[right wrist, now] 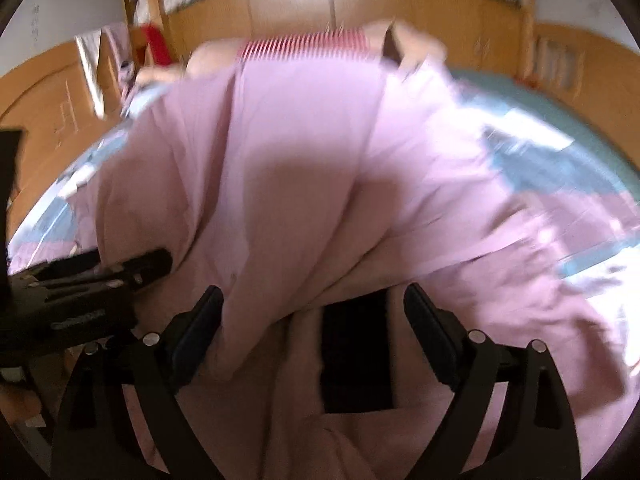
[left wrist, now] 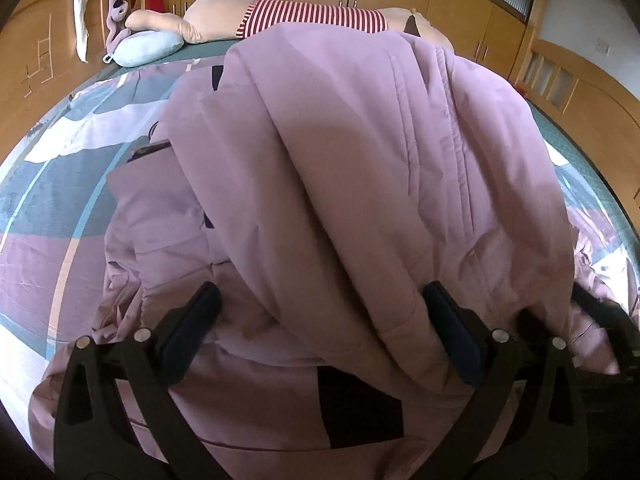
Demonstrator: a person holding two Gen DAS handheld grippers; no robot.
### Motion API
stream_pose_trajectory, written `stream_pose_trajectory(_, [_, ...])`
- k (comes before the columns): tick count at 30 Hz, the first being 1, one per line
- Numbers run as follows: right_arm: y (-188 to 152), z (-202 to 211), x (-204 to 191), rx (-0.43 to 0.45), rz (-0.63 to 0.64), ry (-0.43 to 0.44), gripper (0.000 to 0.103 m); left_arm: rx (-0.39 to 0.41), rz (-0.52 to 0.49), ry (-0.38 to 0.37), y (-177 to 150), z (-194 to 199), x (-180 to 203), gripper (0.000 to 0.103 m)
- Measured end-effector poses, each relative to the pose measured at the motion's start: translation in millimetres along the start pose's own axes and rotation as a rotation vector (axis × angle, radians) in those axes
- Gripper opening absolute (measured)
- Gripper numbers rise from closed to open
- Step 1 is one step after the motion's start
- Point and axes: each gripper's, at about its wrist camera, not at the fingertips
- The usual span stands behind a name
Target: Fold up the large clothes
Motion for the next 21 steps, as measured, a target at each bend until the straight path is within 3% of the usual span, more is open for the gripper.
stream_pose_trajectory(7, [-5.0, -21.4, 11.2, -0.094, -0.019, 0.009, 0.091, -0.001, -0.006, 0.009, -1.5, 0.8, 0.8, 0.101])
stream_pose_trajectory(12, [-8.1, -41.7, 16.0, -0.158, -0.08, 0.07, 0.101, -0.003, -0.009, 0.013, -2.0, -0.9, 1.9, 0.101])
stream_pose_trajectory(16, [-4.7, -16.4, 31.7, -0.097, -0.144, 0.123, 0.101, 0.06, 0.055, -0.02, 2.9, 20.2, 2.1, 0.101])
stream_pose_trajectory(19, [-5.3, 8.7, 44.0, -0.032, -0.14, 0.096, 0.101, 0.129, 0.044, -0.028, 4.3, 38.3, 9.6, 0.101])
stream_pose_trajectory(21, [-5.4, 19.9, 50.4, -0.001, -0.126, 0.061, 0.101, 0.116, 0.011, 0.0, 4.0, 34.6, 13.3, 0.101])
Point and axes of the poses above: each gripper's, at about its wrist camera, not at the fingertips, and z roughly against the way its jaws point, x to its right, y to its top, and after that the axes turned 14 degrees about -y, right-handed
